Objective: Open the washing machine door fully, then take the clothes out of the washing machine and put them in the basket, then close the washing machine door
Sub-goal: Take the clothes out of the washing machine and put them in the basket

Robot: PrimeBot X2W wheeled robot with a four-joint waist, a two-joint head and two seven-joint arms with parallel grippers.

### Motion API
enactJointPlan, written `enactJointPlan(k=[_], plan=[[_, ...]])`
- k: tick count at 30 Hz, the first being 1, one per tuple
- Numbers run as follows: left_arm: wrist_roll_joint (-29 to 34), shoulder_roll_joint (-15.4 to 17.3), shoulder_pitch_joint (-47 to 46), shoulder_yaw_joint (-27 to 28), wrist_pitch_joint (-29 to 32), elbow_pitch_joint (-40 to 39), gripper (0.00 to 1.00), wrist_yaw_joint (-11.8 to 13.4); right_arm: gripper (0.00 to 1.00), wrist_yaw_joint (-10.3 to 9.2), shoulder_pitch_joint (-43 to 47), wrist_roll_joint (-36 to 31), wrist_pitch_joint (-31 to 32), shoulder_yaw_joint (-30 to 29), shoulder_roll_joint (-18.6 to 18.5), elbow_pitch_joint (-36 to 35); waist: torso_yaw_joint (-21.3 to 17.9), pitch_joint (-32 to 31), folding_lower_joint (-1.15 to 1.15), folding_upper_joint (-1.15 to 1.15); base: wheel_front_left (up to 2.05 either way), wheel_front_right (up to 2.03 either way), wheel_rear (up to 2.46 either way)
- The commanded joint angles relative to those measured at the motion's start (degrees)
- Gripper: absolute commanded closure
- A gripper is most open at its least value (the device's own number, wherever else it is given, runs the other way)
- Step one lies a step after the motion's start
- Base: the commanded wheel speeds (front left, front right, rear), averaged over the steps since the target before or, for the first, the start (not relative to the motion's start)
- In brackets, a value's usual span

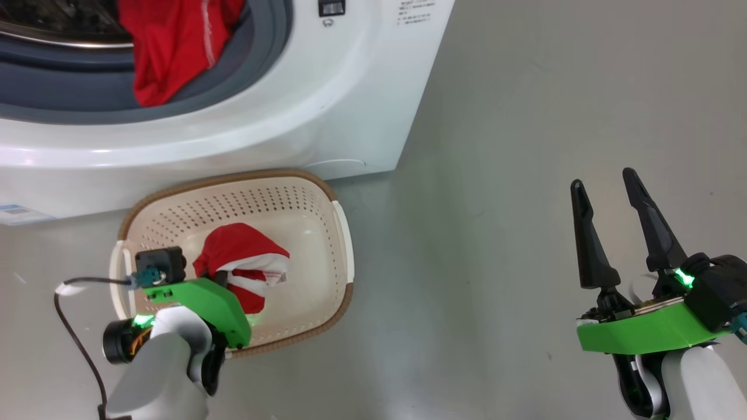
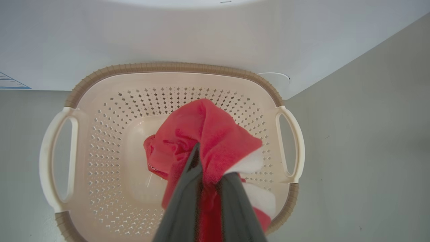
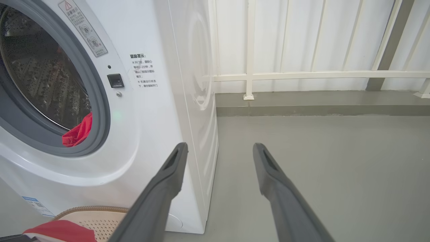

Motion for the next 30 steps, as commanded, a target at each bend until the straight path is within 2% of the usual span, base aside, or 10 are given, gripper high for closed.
enactJointPlan(k=[1,10,23,25,26,27,28,30], plan=[[-0.49,1.11,-1.32,1.04,0.17,0.77,1.00,-0.46,0.00,0.28,-1.04,0.63,-0.35,1.67,-0.47,-1.12,-0.74,1.22,0.00,0.00,0.00,0.00,0.00],[-1.16,0.93,-6.16,0.64,0.70,9.05,1.00,-0.53,0.00,0.28,-2.39,0.97,-0.35,2.18,-0.47,-1.23,-2.24,4.46,0.00,0.00,0.00,0.00,0.00],[-2.15,1.75,-7.71,0.46,2.61,11.74,1.00,0.72,0.00,0.28,-3.76,1.18,-0.35,3.21,-0.47,-1.43,-3.65,7.44,0.00,0.00,0.00,0.00,0.00],[-2.26,1.90,-8.01,0.43,2.51,11.84,0.78,0.93,0.00,0.28,-3.86,1.16,-0.35,3.15,-0.47,-1.44,-3.76,7.76,0.00,0.00,0.00,0.00,0.00],[-2.26,1.90,-8.01,0.43,2.51,11.84,0.78,0.93,0.00,0.28,-3.86,1.16,-0.35,3.15,-0.47,-1.44,-3.76,7.76,0.00,0.00,0.00,0.00,0.00],[-2.42,2.05,-8.22,0.43,2.48,11.93,0.68,1.03,0.00,0.28,-3.96,1.15,-0.35,3.06,-0.47,-1.41,-3.85,8.00,0.00,0.00,0.00,0.00,0.00],[-2.49,2.13,-8.28,0.41,2.46,11.96,0.69,1.03,0.00,0.28,-4.00,1.14,-0.35,3.02,-0.47,-1.38,-3.88,8.08,0.00,0.00,0.00,0.00,0.00],[-2.58,2.20,-8.45,0.35,2.36,12.02,0.60,1.19,0.00,0.28,-4.15,1.15,-0.35,2.96,-0.47,-1.27,-3.89,8.20,0.00,0.00,0.00,0.00,0.00]])
